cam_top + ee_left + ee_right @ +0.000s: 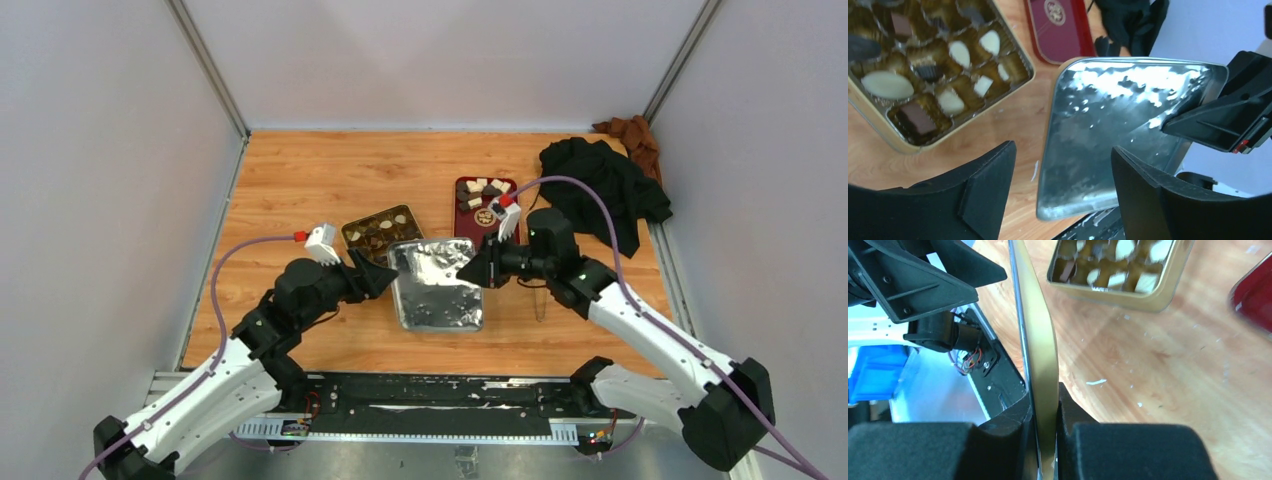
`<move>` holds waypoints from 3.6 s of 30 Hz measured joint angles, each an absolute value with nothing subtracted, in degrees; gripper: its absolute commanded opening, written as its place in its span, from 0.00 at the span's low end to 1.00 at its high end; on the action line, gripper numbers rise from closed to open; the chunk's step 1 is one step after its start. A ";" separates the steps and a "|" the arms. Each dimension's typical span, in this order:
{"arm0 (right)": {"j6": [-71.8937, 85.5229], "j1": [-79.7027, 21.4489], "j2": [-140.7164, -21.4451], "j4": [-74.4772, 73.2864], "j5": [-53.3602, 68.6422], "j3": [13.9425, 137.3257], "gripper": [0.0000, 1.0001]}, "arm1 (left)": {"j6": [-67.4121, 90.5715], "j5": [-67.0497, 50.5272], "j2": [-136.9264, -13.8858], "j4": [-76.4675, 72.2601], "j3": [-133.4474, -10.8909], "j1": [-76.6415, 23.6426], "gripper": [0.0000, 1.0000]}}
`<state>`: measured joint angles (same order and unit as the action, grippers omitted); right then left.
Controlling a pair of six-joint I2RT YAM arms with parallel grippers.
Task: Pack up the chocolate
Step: Pick up the box lid from the center of the board.
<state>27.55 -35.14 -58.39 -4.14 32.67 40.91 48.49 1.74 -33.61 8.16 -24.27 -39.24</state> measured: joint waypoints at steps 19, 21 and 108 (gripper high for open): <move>-11.88 -49.41 -47.00 -12.58 -6.50 49.23 0.00 | 50.28 5.21 -36.88 15.22 -44.34 -39.24 0.95; -16.69 -51.59 -46.17 -9.08 -10.22 47.51 0.00 | 52.05 5.28 -37.06 15.07 -44.34 -39.24 0.99; -45.12 -67.79 -57.30 21.15 -31.27 38.52 0.67 | 80.03 -14.50 -61.67 -22.72 -30.48 -12.34 0.00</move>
